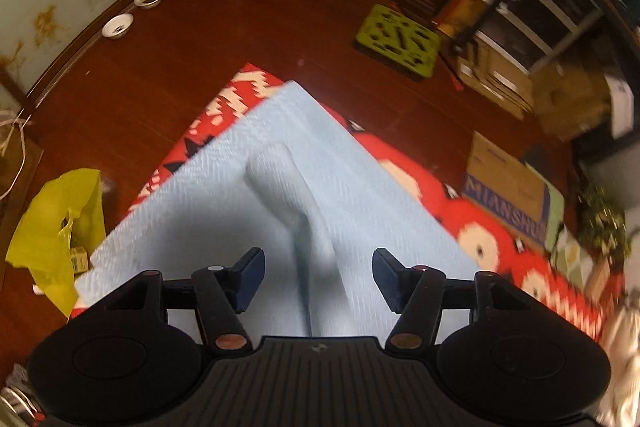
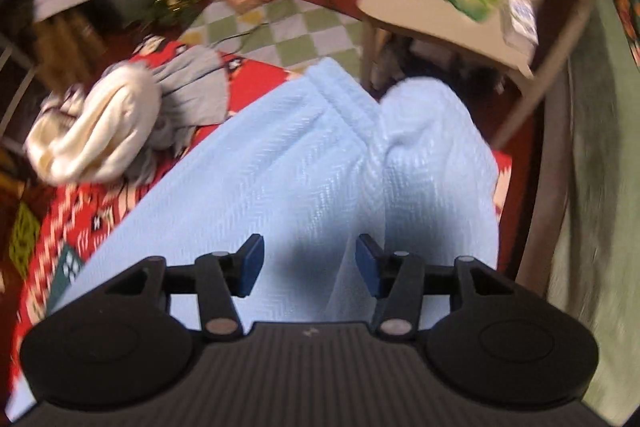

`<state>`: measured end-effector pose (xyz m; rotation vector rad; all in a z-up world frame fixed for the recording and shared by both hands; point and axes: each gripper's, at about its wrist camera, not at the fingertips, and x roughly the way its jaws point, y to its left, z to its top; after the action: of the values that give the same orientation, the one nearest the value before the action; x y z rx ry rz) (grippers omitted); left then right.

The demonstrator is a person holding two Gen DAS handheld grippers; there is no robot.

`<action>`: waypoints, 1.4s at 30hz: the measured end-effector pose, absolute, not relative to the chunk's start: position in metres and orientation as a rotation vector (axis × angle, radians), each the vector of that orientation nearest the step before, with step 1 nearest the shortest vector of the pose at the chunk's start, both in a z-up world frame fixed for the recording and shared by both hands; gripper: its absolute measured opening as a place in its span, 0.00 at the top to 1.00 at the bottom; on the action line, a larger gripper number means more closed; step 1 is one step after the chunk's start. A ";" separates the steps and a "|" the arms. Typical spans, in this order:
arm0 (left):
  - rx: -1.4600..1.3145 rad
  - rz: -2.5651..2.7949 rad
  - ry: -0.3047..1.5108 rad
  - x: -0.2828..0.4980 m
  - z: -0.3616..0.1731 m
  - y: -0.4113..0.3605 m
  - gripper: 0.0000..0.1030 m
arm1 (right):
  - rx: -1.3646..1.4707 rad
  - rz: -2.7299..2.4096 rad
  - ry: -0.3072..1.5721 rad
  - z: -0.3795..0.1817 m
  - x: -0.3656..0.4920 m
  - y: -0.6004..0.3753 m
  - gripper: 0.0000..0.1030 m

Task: Fold clothes

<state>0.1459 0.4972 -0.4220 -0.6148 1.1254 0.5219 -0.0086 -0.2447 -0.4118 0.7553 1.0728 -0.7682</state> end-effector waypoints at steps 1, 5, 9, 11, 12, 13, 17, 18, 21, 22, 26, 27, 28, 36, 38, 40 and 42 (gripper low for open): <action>-0.615 0.533 1.138 0.151 -0.425 0.500 0.43 | 0.775 -0.785 1.076 -0.415 -0.007 -0.247 0.47; -0.586 0.566 1.185 0.165 -0.435 0.509 0.61 | 0.817 -0.837 1.051 -0.420 -0.009 -0.251 0.47; -0.595 0.572 1.197 0.166 -0.439 0.518 0.72 | 0.840 -0.855 1.030 -0.420 -0.015 -0.253 0.47; -0.601 0.570 1.206 0.166 -0.442 0.520 0.74 | 0.848 -0.866 1.022 -0.421 -0.017 -0.255 0.47; -0.599 0.569 1.212 0.166 -0.443 0.521 0.76 | 0.852 -0.878 1.020 -0.422 -0.017 -0.257 0.47; -0.597 0.567 1.219 0.166 -0.445 0.521 0.76 | 0.842 -0.903 1.028 -0.422 -0.017 -0.258 0.48; -0.595 0.568 1.230 0.165 -0.448 0.523 0.76 | 0.783 -0.952 1.044 -0.423 -0.023 -0.258 0.50; -0.592 0.567 1.231 0.165 -0.448 0.523 0.76 | 0.777 -0.959 1.045 -0.424 -0.025 -0.259 0.50; -0.574 0.560 1.238 0.166 -0.449 0.523 0.75 | 0.798 -0.992 1.006 -0.420 -0.034 -0.263 0.50; -0.568 0.556 1.239 0.167 -0.449 0.522 0.75 | 0.795 -0.988 0.978 -0.414 -0.036 -0.261 0.50; -0.553 0.549 1.249 0.167 -0.452 0.520 0.75 | 0.752 -0.987 0.933 -0.402 -0.041 -0.262 0.48; -0.553 0.547 1.250 0.167 -0.453 0.520 0.75 | 0.742 -0.991 0.931 -0.401 -0.042 -0.263 0.48; -0.554 0.545 1.251 0.167 -0.454 0.519 0.75 | 0.731 -0.995 0.928 -0.400 -0.042 -0.264 0.48; -0.508 0.500 1.240 0.165 -0.454 0.514 0.95 | 0.712 -1.026 1.004 -0.423 -0.025 -0.282 0.88; -0.491 0.486 1.223 0.158 -0.446 0.514 0.95 | 0.712 -1.031 0.990 -0.413 -0.030 -0.280 0.89; -0.516 0.481 1.203 0.147 -0.432 0.521 0.95 | 0.716 -1.032 0.975 -0.400 -0.038 -0.278 0.89; -0.573 0.486 1.181 0.135 -0.417 0.531 0.95 | 0.696 -1.030 0.973 -0.386 -0.044 -0.276 0.90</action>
<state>0.1354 0.5313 -0.4165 -0.5726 1.1811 0.4863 -0.0437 -0.2759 -0.3856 0.6963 0.9732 -1.0296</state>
